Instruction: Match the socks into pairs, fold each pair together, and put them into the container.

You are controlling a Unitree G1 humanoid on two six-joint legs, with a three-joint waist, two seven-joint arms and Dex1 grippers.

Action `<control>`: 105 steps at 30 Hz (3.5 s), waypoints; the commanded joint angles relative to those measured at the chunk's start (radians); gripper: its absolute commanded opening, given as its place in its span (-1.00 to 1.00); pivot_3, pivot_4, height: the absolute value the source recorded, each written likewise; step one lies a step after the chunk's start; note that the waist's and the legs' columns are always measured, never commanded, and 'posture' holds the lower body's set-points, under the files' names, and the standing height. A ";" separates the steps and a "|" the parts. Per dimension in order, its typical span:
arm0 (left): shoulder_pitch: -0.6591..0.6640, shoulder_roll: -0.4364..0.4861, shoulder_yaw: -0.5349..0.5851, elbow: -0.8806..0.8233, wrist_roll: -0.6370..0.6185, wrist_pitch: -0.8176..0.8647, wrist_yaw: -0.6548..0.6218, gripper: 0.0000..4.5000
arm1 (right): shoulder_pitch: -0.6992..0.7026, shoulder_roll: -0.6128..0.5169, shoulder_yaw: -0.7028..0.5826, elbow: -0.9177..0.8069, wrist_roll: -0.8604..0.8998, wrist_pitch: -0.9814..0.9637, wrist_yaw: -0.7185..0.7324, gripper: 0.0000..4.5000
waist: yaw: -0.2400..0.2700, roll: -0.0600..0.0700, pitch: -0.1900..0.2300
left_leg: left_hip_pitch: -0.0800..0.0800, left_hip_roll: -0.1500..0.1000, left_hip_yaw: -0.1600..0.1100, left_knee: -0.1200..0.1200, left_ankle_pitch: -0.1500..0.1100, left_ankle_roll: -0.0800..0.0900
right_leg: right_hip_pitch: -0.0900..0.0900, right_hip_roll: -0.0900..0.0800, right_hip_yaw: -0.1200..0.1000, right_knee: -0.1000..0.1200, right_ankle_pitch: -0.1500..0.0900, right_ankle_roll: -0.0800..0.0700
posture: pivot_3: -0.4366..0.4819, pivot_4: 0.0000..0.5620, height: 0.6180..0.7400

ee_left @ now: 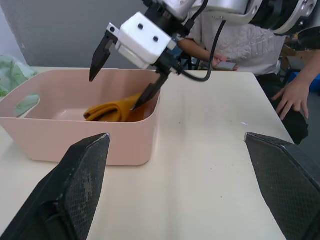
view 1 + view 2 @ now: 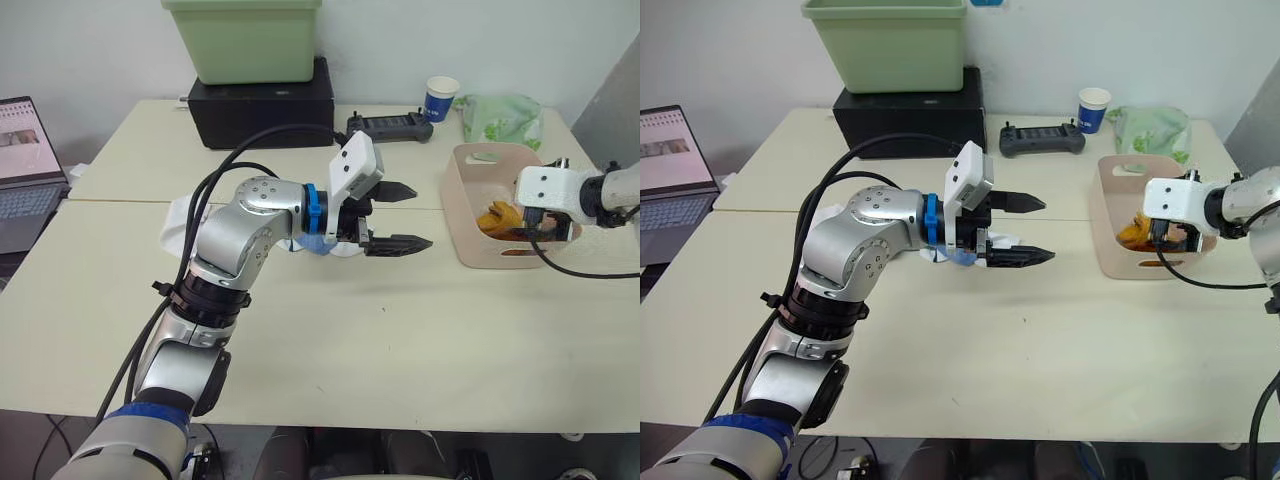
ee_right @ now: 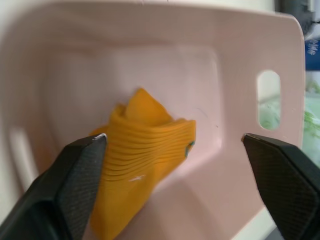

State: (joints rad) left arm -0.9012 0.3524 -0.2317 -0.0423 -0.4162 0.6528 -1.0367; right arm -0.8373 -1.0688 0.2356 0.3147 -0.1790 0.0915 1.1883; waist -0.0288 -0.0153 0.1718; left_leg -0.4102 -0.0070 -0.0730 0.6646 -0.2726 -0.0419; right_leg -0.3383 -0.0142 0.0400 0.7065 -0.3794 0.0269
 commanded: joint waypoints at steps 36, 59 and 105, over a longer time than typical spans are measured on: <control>0.892 0.355 0.530 0.098 0.004 -0.440 0.021 1.00 | 1.102 0.576 -0.297 -1.118 0.327 0.467 -0.605 0.99 | -0.002 0.000 -0.001 | -0.001 0.000 -0.003 0.000 -0.001 0.002 | -0.005 -0.001 -0.002 0.008 0.000 0.000 | -0.05 -0.47 0.76; 0.895 0.307 0.503 -0.101 -0.041 -0.433 0.090 1.00 | 0.241 1.040 -0.027 -0.312 0.247 0.611 -0.891 0.99 | -0.022 -0.001 -0.001 | 0.010 0.001 -0.003 -0.003 -0.001 0.001 | 0.001 0.000 -0.001 0.008 0.000 0.000 | -0.05 -0.47 0.76; 0.821 0.322 0.461 -0.098 -0.041 -0.401 0.134 1.00 | 0.103 1.169 -0.110 -0.178 0.294 0.553 -0.894 -0.99 | -0.034 0.000 -0.001 | 0.008 0.002 -0.002 -0.004 -0.001 0.001 | -0.004 0.000 0.000 0.011 0.000 0.000 | -0.05 -0.47 0.76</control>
State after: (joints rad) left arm -0.0700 0.6620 0.2074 -0.1386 -0.4578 0.2610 -0.9053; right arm -0.7446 0.0972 0.1194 0.2626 0.0898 0.5982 0.2858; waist -0.0626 -0.0156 0.1709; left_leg -0.4023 -0.0054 -0.0748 0.6605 -0.2736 -0.0406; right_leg -0.3421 -0.0142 0.0400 0.7175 -0.3793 0.0266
